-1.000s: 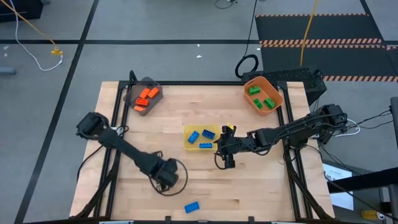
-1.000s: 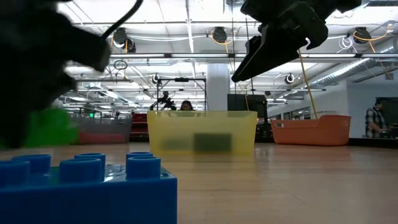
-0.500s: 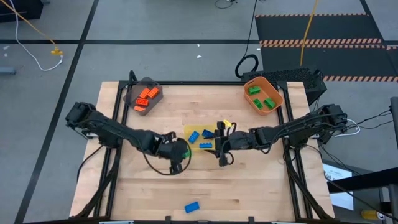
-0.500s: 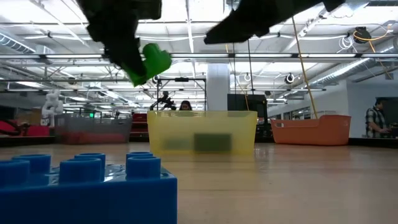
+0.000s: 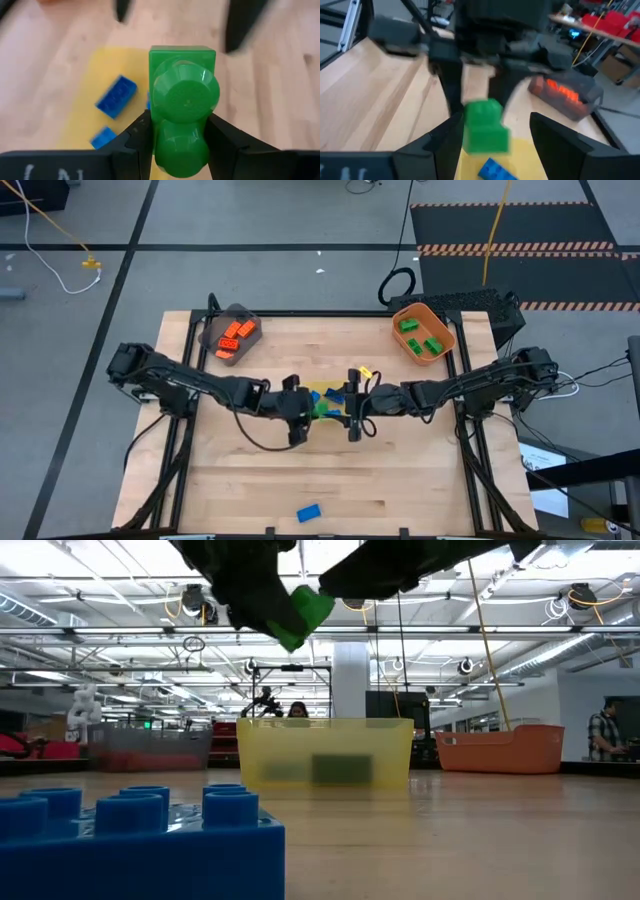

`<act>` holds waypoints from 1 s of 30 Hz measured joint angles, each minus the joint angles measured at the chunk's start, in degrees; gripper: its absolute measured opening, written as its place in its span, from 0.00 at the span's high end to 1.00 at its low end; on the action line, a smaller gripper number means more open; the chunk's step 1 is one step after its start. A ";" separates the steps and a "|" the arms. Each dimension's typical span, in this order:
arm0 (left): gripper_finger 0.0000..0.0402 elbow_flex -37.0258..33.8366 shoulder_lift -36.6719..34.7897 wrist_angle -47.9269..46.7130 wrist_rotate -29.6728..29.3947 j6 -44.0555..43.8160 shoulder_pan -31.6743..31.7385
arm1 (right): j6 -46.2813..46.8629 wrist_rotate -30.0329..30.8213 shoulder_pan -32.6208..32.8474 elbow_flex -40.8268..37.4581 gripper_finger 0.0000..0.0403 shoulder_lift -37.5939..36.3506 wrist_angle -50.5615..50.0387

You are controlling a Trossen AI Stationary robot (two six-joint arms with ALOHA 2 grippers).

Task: Sort & place blocks by color
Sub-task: Put the green game piece into the orange bin

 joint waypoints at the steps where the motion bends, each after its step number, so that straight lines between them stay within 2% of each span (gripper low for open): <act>1: 0.67 0.00 0.01 1.05 0.00 0.92 0.49 | -0.33 -0.01 -0.07 0.00 0.45 0.00 0.64; 7: 0.67 0.00 0.00 5.38 0.09 5.50 2.68 | -0.62 -0.01 -1.10 0.00 0.45 0.00 2.07; 12: 0.63 0.00 0.00 6.83 0.30 7.38 3.01 | 0.86 -0.04 -2.64 0.00 0.45 0.00 1.04; 19: 0.66 0.00 0.00 7.32 0.48 9.06 2.63 | 1.00 -0.92 -3.46 0.00 0.45 0.00 0.99; 26: 0.63 0.00 0.00 9.03 -0.90 10.74 2.62 | 1.03 -0.43 -3.50 0.00 0.45 0.00 1.05; 30: 0.65 0.00 0.00 9.58 -1.50 10.94 2.58 | 1.70 -0.31 -3.55 0.00 0.46 -0.02 0.72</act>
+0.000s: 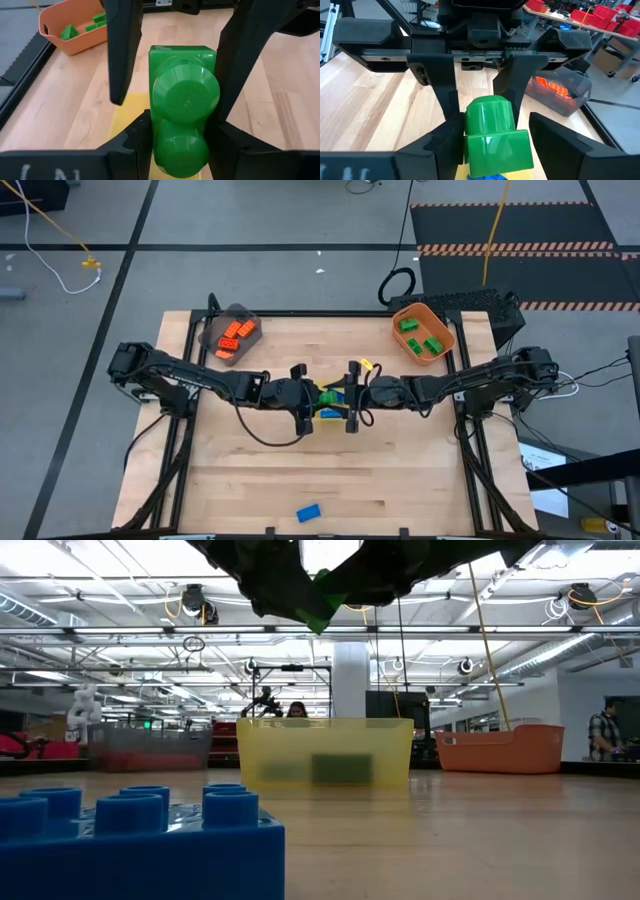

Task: Sort & place blocks by color
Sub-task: Put the green game piece into the orange bin

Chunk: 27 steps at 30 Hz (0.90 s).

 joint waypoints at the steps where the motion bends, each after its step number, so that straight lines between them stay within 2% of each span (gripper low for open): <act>1: 0.66 0.00 0.00 0.00 0.00 0.00 0.00 | 0.17 0.00 0.02 0.00 0.48 0.00 -0.16; 5: 0.66 0.00 0.02 0.66 -0.66 0.47 0.01 | -0.30 -0.04 0.02 0.00 0.55 -0.03 -0.57; 10: 0.62 -0.04 0.07 2.36 -1.15 3.53 -0.04 | -1.72 -0.38 0.02 0.00 0.70 -0.15 -0.73; 16: 0.63 -0.09 0.09 2.38 -2.24 4.06 0.01 | -3.35 -0.01 -0.02 0.00 0.70 -0.15 -0.78; 22: 0.56 -0.04 0.09 0.83 -5.57 2.70 0.99 | -3.86 1.00 -0.40 0.01 0.70 -0.02 -1.44; 27: 0.54 -0.04 0.09 -0.09 -6.01 1.40 1.47 | -1.74 2.91 -0.39 0.02 0.70 0.00 -5.29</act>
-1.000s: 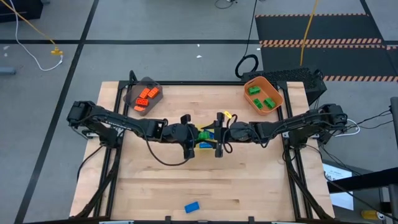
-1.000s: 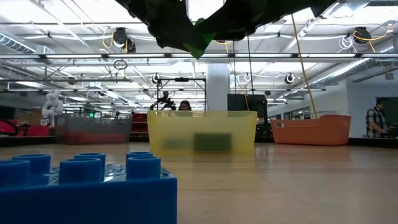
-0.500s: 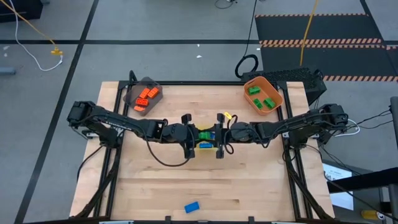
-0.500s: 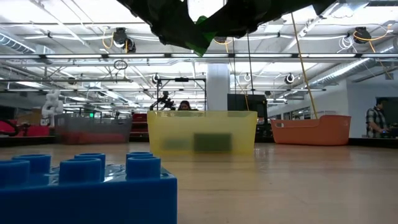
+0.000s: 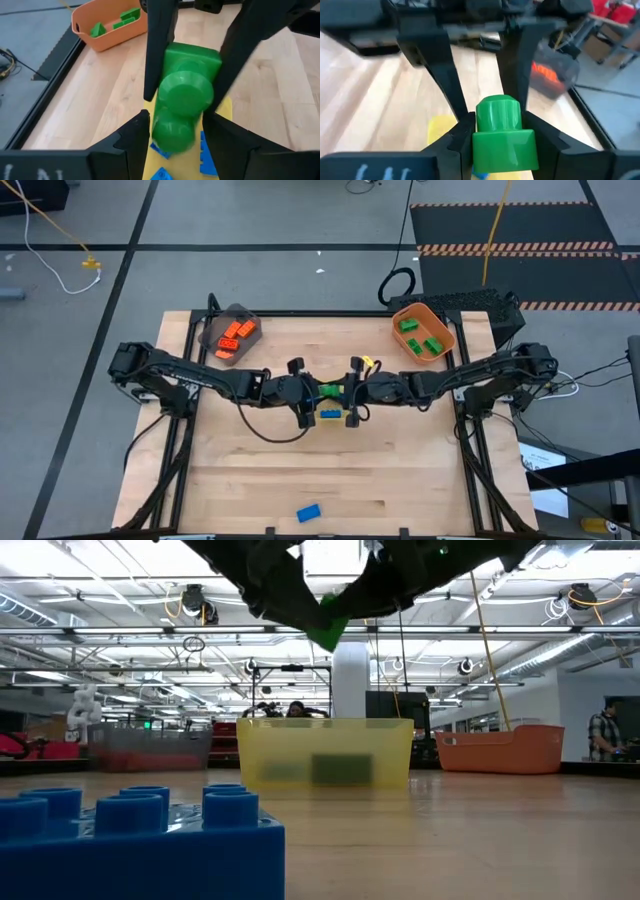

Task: Sort & place blocks by color
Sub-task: Put the green game piece into the orange bin

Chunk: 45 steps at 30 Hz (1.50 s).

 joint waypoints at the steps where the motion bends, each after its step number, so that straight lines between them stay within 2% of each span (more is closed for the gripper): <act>1: 0.54 0.00 0.00 -0.25 -0.05 -0.01 -0.06 | 0.07 0.59 0.00 0.00 0.70 0.00 -0.80; 5: 0.54 0.28 -0.33 -1.89 -0.22 -0.24 -0.12 | 0.12 4.93 0.01 -0.22 0.70 0.31 -5.30; 11: 0.54 0.24 -0.58 -4.43 -0.91 -1.32 -0.12 | 1.20 16.21 -1.54 -0.17 0.70 -2.51 -15.00; 15: 0.54 0.17 -1.35 -5.26 -1.05 -1.03 -0.09 | 3.06 24.37 -4.33 -0.13 0.70 -5.77 -20.87; 18: 0.54 0.22 -1.91 -4.79 -1.05 -1.73 -0.26 | 4.59 27.04 -8.07 -0.07 0.70 -7.97 -24.86; 24: 0.54 0.12 -2.69 -6.35 -1.07 -1.40 -1.71 | 5.57 27.21 -18.54 -0.07 0.70 -11.34 -29.35; 34: 0.54 0.13 -4.16 -5.82 -1.55 -0.16 -3.88 | 6.87 25.56 -36.09 -2.37 0.71 -11.61 -33.66; 40: 0.54 0.11 -4.07 -6.50 -1.54 -0.58 -3.88 | 9.19 25.49 -42.42 -5.98 0.70 -11.67 -34.92; 45: 0.54 0.11 -4.07 -6.57 -1.53 -0.66 -3.90 | 10.53 25.44 -44.52 -8.29 0.70 -11.65 -35.16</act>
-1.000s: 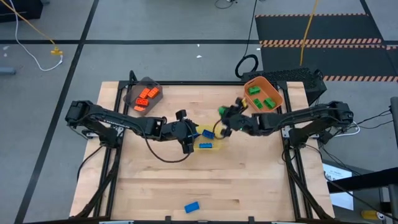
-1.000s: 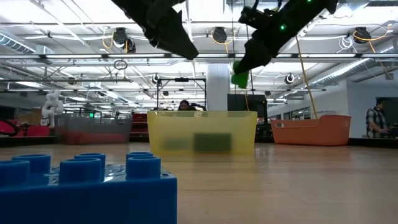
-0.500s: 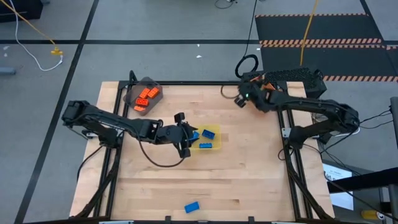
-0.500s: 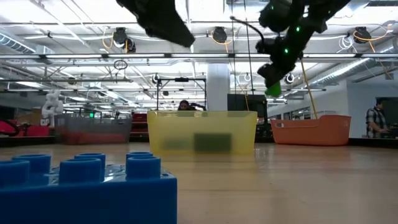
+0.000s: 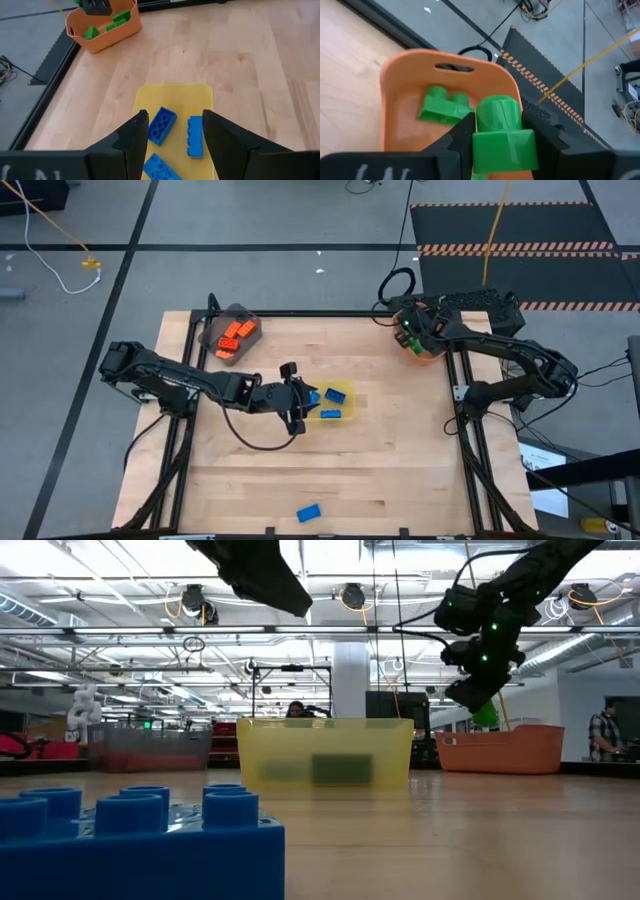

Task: Sort & place blocks by color
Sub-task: Put the green game piece into the orange bin, then put the blue game piece into the yellow bin

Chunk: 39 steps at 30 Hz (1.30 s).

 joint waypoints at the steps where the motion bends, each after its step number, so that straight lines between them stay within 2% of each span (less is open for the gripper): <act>1: 0.54 0.00 0.00 0.00 0.00 0.02 0.00 | -0.01 -0.01 -0.05 -0.34 0.70 0.00 -0.01; 7: 0.54 0.00 0.00 -0.11 -0.02 -0.07 0.00 | 1.17 -0.02 0.00 -1.61 0.67 0.00 0.22; 21: 0.54 0.00 0.00 -2.22 -1.55 -0.59 -0.02 | 4.26 0.35 0.00 -1.70 0.35 0.00 0.01; 26: 0.54 -0.01 -0.26 -4.81 -1.57 -1.04 -0.09 | 4.06 -1.33 1.25 -1.70 0.31 -0.91 0.23; 30: 0.54 -0.04 -1.00 -5.18 -1.73 -1.27 -1.15 | 2.51 -3.32 4.39 -1.70 0.31 -4.32 1.79; 32: 0.54 -0.15 -1.84 -6.14 -1.35 -0.81 -2.43 | 1.83 -5.09 6.44 -1.70 0.31 -6.78 3.06; 35: 0.54 0.02 -2.57 -5.19 0.85 -2.73 -4.25 | 1.09 -10.89 9.78 -1.70 0.31 -10.94 4.98; 39: 0.54 -0.10 -3.17 -5.75 6.35 -10.32 -7.05 | 2.10 -23.13 14.93 -1.73 0.31 -15.17 7.68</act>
